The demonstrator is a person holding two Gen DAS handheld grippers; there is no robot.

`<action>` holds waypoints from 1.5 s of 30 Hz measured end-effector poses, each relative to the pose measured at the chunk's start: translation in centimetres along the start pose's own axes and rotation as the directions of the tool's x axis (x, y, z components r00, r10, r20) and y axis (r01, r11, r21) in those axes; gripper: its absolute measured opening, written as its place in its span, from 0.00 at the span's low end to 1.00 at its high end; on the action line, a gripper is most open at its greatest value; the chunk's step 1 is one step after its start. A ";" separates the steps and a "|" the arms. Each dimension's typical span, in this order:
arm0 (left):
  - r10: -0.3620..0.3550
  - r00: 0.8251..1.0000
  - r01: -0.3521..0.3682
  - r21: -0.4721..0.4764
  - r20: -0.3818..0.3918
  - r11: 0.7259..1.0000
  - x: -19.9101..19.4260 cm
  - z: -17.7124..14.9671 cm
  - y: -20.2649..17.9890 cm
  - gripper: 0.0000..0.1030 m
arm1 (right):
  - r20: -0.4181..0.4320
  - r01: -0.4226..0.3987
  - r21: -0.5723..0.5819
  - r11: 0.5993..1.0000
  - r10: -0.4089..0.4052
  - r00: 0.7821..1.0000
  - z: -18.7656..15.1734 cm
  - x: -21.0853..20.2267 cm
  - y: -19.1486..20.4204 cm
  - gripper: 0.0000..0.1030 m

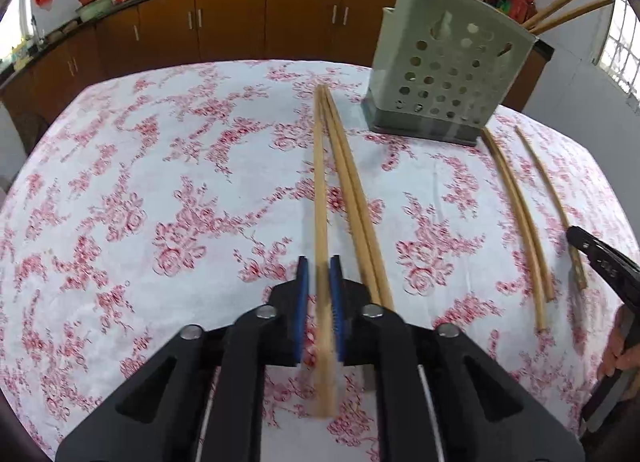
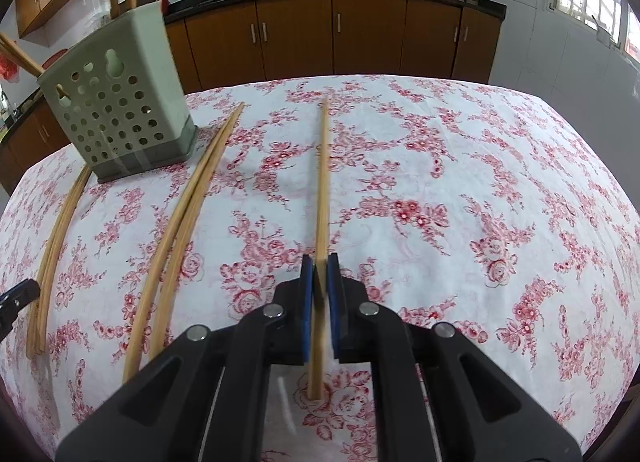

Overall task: Organize utensils
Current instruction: 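Lower the right tool and grasp a wooden chopstick while the left tool grasps another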

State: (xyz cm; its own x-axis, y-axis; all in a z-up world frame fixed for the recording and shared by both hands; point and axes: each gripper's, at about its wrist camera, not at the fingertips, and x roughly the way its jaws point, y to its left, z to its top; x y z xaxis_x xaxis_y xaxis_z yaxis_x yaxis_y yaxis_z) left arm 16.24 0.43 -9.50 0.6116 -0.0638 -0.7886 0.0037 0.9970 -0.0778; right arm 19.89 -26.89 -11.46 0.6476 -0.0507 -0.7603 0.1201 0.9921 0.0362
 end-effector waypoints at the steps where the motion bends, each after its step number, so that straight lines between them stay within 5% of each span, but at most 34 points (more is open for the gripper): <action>1: 0.005 1.000 -0.005 -0.003 0.003 1.000 0.1 0.1 0.1 0.08 | -0.001 -0.007 -0.010 1.000 0.007 1.000 0.0 0.0 0.2 0.11; 7: 0.064 0.998 -0.063 -0.081 0.011 0.995 0.4 1.0 3.5 0.08 | -0.005 -0.070 -0.069 0.995 0.070 0.998 -0.2 -0.3 1.5 0.08; 10: 0.028 1.000 -0.027 -0.067 0.008 0.997 0.4 1.1 4.5 0.08 | -0.004 -0.056 -0.070 0.996 0.056 0.998 -0.2 -0.2 1.6 0.08; 33: 0.019 0.999 -0.019 -0.019 0.038 1.000 0.0 0.5 4.3 0.09 | -0.002 -0.024 -0.031 0.999 0.024 1.000 -0.1 -0.1 0.9 0.09; 45: 0.012 0.999 -0.011 -0.024 0.038 1.000 0.1 0.5 4.5 0.09 | -0.002 -0.024 -0.031 0.999 0.024 1.000 -0.2 0.0 0.7 0.19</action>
State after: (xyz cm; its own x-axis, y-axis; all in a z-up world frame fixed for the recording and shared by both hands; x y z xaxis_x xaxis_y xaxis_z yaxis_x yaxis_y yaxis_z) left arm 16.72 4.89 -9.57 0.6415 -0.0499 -0.7655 -0.0222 0.9963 -0.0836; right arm 19.82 -26.17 -11.50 0.6488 -0.0262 -0.7605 0.0812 0.9961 0.0350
